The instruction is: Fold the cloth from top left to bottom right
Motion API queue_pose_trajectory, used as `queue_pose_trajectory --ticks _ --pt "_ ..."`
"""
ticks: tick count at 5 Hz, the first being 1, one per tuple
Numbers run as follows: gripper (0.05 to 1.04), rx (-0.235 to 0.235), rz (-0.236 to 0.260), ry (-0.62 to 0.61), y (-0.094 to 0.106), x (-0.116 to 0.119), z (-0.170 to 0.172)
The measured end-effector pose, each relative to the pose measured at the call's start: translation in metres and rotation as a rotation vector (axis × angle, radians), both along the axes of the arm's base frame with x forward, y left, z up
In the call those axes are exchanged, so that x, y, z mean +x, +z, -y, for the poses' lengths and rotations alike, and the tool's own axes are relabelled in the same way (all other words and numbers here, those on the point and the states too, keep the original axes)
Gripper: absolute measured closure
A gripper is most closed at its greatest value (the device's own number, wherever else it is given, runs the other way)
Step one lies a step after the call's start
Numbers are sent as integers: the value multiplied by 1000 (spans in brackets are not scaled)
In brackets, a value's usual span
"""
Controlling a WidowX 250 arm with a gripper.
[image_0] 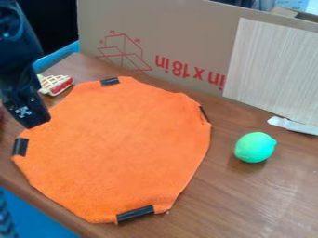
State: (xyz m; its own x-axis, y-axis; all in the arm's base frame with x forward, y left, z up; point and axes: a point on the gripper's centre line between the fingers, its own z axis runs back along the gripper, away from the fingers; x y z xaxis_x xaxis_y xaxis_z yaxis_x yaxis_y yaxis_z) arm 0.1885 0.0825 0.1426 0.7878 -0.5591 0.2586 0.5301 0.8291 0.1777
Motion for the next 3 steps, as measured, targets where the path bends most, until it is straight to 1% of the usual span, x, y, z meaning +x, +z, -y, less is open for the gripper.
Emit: queue_pose_trajectory --ticks 1,2,3 --pt "83 -9 0 -77 -17 20 -15" --pt "83 34 12 -67 -34 42 -35" --pt "83 65 34 -67 -39 60 -50"
